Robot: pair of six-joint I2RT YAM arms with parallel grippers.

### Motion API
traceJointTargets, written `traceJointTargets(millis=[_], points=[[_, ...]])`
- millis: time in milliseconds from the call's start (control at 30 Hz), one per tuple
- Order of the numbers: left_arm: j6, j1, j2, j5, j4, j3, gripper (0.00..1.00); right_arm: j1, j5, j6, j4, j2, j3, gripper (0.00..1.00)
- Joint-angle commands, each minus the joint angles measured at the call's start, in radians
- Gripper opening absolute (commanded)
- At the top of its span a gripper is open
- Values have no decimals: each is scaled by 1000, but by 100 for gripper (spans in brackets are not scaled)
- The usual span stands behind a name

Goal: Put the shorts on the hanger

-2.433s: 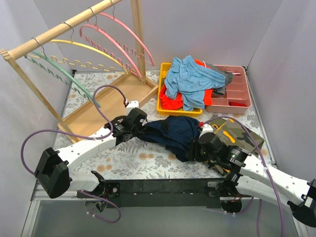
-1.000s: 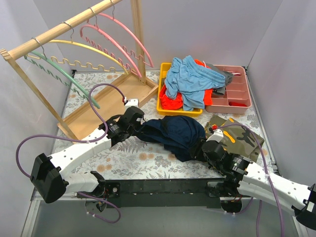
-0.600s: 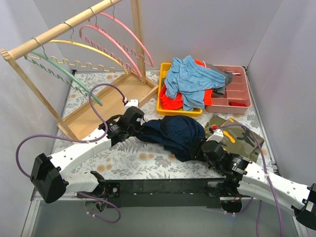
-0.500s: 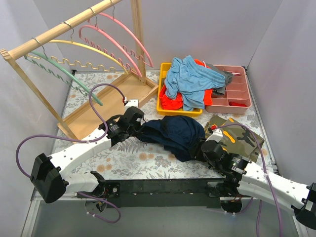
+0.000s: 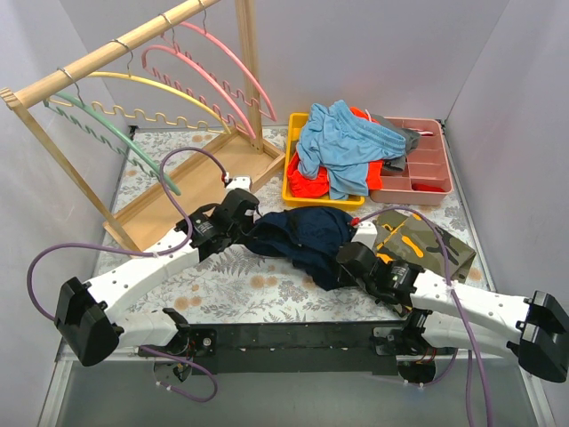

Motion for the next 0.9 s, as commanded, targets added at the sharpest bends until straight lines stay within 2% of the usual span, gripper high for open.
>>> traceJointTargets(millis=[0, 100, 133, 233, 267, 500, 533, 567, 600, 700, 733, 800, 833, 867], points=[[49, 3, -71, -4, -56, 103, 0, 5, 158, -90, -66, 7, 175, 2], [99, 4, -114, -33, -116, 208, 0, 4, 236, -183, -180, 17, 378, 1], [112, 4, -122, -37, -145, 245, 0, 4, 273, -214, -205, 19, 494, 1], [153, 4, -150, -35, -198, 379, 0, 4, 308, -342, -225, 22, 654, 1], [162, 3, -154, -35, -208, 412, 0, 4, 311, -374, -228, 25, 756, 1], [257, 4, -58, -58, -343, 895, 0, 4, 298, -578, -338, 218, 1287, 1], [271, 3, -47, -53, -357, 990, 0, 4, 304, -592, -355, 238, 1339, 1], [271, 3, -26, -41, -365, 1017, 0, 4, 316, -610, -381, 267, 1375, 1], [270, 3, -26, -29, -362, 1022, 0, 4, 322, -618, -390, 275, 1415, 1], [239, 4, -49, 29, -339, 884, 0, 1, 367, -592, -439, 281, 1388, 1], [222, 3, -59, 48, -322, 759, 0, -5, 376, -576, -444, 272, 1307, 1], [176, 3, -122, 112, -260, 616, 0, -63, 333, -503, -441, 225, 1178, 1], [156, 4, -144, 143, -188, 532, 0, -99, 245, -477, -423, 205, 1026, 1], [135, 3, -159, 201, -151, 397, 0, -179, 180, -463, -394, 158, 947, 1]])
